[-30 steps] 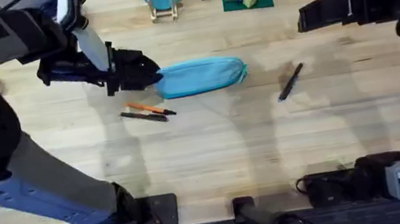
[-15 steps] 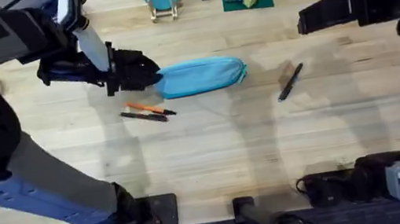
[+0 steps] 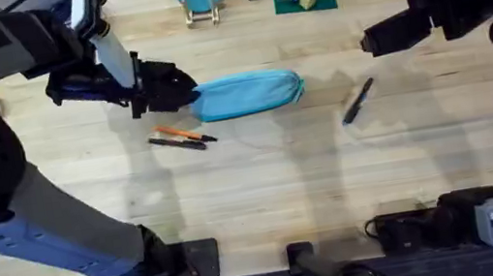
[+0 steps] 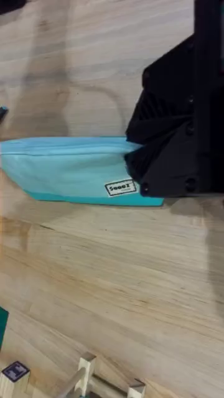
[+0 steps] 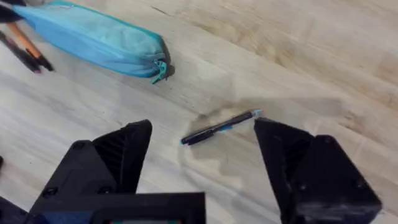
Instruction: Unzip the bag, pick up the pens from the table one at a time and place them inside, then zip the bag closed.
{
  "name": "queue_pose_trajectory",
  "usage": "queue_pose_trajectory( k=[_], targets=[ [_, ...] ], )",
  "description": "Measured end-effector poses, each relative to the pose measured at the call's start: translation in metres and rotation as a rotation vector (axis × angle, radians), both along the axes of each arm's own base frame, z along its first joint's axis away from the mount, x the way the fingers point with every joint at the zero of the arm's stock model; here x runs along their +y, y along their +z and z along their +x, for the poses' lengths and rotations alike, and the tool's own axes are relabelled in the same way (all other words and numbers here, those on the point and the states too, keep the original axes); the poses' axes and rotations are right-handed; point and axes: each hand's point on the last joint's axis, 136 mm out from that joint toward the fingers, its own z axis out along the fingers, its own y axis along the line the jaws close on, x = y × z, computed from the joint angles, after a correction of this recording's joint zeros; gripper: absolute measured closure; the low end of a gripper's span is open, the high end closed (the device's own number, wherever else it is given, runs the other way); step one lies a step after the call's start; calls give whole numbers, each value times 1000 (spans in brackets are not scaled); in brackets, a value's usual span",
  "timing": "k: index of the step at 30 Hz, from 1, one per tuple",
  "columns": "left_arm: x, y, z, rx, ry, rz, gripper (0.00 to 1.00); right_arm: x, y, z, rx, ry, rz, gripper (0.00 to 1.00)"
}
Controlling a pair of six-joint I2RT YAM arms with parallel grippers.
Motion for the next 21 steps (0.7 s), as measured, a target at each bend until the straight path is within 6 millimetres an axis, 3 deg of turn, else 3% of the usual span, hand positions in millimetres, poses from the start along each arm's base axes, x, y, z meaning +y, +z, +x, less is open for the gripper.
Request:
queue_pose_trajectory(
  k=[17, 21],
  targets=[
    [0, 0, 0, 0, 0, 0, 958, 1, -1, 1, -47, 139, -72, 4],
    [0, 0, 0, 0, 0, 0, 958, 1, -15, 7, -4, 165, -81, 4]
  ],
)
